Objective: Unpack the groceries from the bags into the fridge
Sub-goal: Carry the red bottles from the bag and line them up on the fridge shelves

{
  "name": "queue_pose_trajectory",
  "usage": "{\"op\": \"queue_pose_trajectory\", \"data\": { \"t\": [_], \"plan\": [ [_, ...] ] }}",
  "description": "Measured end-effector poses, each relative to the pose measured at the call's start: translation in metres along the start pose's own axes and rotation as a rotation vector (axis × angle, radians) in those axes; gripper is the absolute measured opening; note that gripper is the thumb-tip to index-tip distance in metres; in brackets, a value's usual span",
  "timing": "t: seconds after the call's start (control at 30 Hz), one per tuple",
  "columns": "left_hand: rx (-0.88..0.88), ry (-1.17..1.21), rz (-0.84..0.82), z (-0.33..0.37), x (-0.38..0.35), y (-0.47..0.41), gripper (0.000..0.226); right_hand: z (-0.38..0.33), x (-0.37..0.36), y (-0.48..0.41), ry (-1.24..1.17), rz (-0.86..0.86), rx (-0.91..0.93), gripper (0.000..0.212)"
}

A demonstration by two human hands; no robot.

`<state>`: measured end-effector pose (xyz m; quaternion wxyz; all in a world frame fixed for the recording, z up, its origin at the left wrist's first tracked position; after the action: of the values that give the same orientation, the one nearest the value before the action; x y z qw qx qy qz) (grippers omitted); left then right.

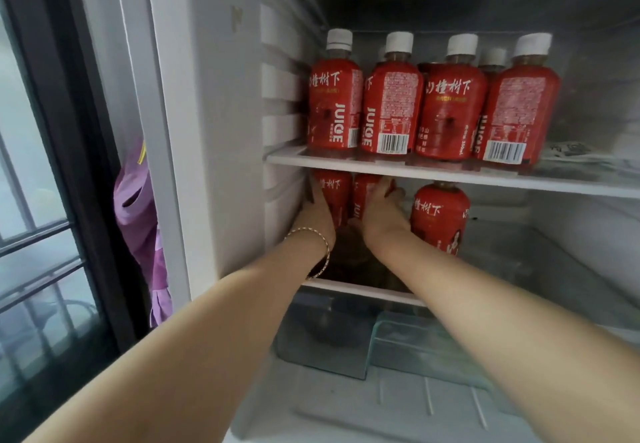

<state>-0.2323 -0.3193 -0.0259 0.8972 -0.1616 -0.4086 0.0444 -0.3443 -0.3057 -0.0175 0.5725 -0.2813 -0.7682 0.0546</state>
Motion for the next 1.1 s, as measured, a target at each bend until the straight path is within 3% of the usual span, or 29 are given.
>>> {"op": "queue_pose_trajectory", "data": {
  "t": [0.13,0.2,0.3,0.43,0.6,0.77,0.87,0.93,1.03,1.1],
  "plan": [
    [-0.028,-0.168,-0.115,-0.008,-0.02,-0.002,0.053,-0.004,-0.002,-0.018,0.202,-0.004,-0.083,0.075],
    [-0.064,-0.131,-0.091,-0.008,-0.021,-0.005,0.041,-0.015,0.001,-0.016,0.238,0.027,-0.094,0.07],
    [-0.047,-0.004,0.027,-0.01,-0.012,-0.015,0.028,-0.034,0.0,-0.007,0.139,0.1,0.031,0.058],
    [-0.011,0.105,0.155,-0.012,-0.002,-0.013,0.03,-0.033,-0.025,-0.012,0.064,-0.142,0.128,0.038],
    [-0.022,0.089,0.141,-0.01,0.0,-0.011,0.035,-0.043,-0.052,-0.027,-0.056,-0.313,0.102,0.039],
    [-0.02,0.061,0.122,-0.01,0.0,-0.012,0.035,-0.031,-0.054,-0.037,0.034,-0.287,0.212,0.042],
    [-0.023,0.051,0.112,-0.01,0.0,-0.01,0.034,-0.032,-0.038,-0.019,-0.135,-0.266,0.261,0.037],
    [-0.022,0.037,0.101,-0.01,-0.002,-0.009,0.033,-0.027,-0.008,0.005,-0.228,-0.158,0.252,0.029],
    [-0.017,0.021,0.102,-0.01,-0.002,-0.007,0.035,0.004,0.046,0.05,-0.053,0.028,0.209,0.023],
    [-0.032,0.007,0.107,-0.007,-0.001,-0.006,0.035,0.034,0.071,0.067,0.129,0.058,0.109,0.024]
  ]
}}
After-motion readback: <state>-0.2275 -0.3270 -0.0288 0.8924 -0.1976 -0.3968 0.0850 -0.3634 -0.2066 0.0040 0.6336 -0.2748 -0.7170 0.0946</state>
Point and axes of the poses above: each hand's wrist, its own y-axis away from the middle knuckle, its own x-axis out of the back of the hand, z = x × y, the point moved 6 cm from there along -y, towards the middle knuckle, and after that the axes turned 8 degrees about z, right-handed, at the moved point
